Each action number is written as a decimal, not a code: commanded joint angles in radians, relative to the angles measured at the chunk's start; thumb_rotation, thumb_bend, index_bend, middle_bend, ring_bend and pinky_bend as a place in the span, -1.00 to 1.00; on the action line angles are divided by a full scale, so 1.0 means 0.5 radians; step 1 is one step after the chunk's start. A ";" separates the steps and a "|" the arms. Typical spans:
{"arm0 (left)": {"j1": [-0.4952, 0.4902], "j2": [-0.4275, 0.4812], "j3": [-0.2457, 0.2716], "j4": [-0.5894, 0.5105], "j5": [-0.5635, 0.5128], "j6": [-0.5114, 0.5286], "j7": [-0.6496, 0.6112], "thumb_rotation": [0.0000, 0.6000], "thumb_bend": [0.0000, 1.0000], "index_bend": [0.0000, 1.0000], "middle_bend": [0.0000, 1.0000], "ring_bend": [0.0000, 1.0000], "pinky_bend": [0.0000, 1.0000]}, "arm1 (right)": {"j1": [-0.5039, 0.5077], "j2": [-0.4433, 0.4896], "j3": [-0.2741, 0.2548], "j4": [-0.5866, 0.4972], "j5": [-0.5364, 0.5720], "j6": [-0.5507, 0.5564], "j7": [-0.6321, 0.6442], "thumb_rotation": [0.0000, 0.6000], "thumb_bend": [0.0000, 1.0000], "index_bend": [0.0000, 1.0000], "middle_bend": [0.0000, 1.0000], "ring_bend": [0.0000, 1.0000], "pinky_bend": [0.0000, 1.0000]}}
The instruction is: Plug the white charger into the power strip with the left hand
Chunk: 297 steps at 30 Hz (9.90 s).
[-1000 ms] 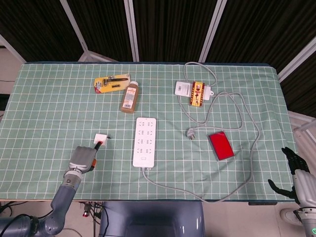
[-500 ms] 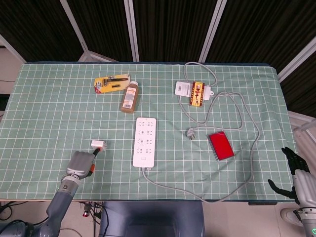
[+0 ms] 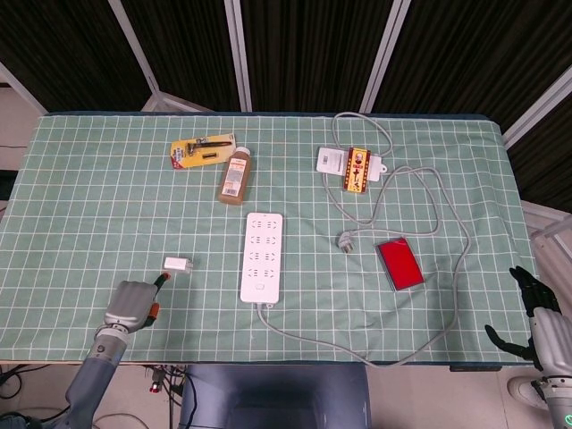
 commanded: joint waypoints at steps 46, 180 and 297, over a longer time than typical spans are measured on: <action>-0.188 0.012 -0.144 -0.003 -0.129 -0.068 0.060 1.00 0.05 -0.62 0.85 0.71 0.80 | -0.002 -0.003 0.000 0.004 -0.008 0.005 -0.003 1.00 -0.32 -1.00 -1.00 -1.00 -1.00; -1.963 -0.460 -0.463 0.818 -1.929 -0.320 1.500 1.00 0.56 0.41 0.60 0.83 0.97 | 0.019 0.045 0.034 -0.046 0.111 -0.105 0.141 1.00 -0.32 -1.00 -1.00 -1.00 -1.00; -1.917 -0.942 -0.665 1.316 -1.797 -0.353 1.802 1.00 -1.00 -0.79 -0.54 0.84 0.94 | 0.014 0.072 0.043 -0.076 0.127 -0.131 0.219 1.00 -0.32 -1.00 -1.00 -1.00 -1.00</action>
